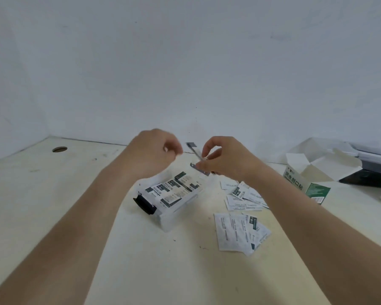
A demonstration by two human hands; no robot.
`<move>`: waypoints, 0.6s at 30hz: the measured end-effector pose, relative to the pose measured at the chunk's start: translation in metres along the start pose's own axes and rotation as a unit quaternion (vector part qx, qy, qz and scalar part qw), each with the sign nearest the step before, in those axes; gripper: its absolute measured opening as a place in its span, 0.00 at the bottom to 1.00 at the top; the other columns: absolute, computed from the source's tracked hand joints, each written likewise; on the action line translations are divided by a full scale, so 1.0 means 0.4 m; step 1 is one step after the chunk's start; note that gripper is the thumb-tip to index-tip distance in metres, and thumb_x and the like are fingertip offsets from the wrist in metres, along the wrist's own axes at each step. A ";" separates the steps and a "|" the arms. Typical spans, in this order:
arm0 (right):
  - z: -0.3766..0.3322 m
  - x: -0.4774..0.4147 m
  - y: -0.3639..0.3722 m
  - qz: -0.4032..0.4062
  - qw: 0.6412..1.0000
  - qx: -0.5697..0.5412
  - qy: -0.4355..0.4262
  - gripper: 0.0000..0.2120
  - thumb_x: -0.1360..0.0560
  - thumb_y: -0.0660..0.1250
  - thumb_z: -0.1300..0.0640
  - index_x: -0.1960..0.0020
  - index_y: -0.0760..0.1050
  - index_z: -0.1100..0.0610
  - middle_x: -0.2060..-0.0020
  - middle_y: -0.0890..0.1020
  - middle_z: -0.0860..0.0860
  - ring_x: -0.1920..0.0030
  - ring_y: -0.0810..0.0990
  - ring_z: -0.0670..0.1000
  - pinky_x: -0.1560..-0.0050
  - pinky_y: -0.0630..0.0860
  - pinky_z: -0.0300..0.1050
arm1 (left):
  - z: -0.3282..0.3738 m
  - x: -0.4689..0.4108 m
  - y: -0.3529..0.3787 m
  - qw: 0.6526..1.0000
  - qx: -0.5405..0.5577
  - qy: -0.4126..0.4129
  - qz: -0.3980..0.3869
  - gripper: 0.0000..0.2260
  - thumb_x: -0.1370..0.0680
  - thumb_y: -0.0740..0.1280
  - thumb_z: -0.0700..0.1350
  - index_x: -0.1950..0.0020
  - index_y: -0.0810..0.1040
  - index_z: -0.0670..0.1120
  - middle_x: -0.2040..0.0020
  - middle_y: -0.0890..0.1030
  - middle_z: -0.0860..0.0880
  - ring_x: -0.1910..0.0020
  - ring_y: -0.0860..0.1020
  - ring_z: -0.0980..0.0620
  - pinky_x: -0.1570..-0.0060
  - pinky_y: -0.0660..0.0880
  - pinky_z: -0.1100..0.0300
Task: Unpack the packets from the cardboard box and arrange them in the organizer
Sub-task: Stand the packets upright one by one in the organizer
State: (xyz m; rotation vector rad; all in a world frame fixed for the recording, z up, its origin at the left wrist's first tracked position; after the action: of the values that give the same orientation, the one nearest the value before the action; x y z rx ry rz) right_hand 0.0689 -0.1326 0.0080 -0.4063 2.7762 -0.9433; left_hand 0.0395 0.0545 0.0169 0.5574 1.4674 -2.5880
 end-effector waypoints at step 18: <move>0.012 -0.153 0.188 -0.069 0.836 0.535 -0.101 0.13 0.29 0.73 0.56 0.59 0.67 0.56 0.69 0.66 0.49 0.61 0.72 0.55 0.64 0.68 0.43 | -0.115 -0.013 0.137 0.923 -0.217 0.064 -0.312 0.21 0.25 0.57 0.42 0.42 0.78 0.65 0.43 0.79 0.64 0.42 0.71 0.56 0.48 0.58 0.54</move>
State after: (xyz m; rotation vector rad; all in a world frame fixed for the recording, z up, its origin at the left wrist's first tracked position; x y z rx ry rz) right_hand 0.1133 -0.0589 -0.0371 -0.4472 1.6383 -2.0932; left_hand 0.0714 0.0643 -0.0465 0.2206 2.5140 -2.5009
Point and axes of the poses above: each hand's wrist, its own x-axis away from the middle knuckle, its own y-axis out of the palm, z = x × y, the point moved 1 cm from there along -x, towards the middle knuckle
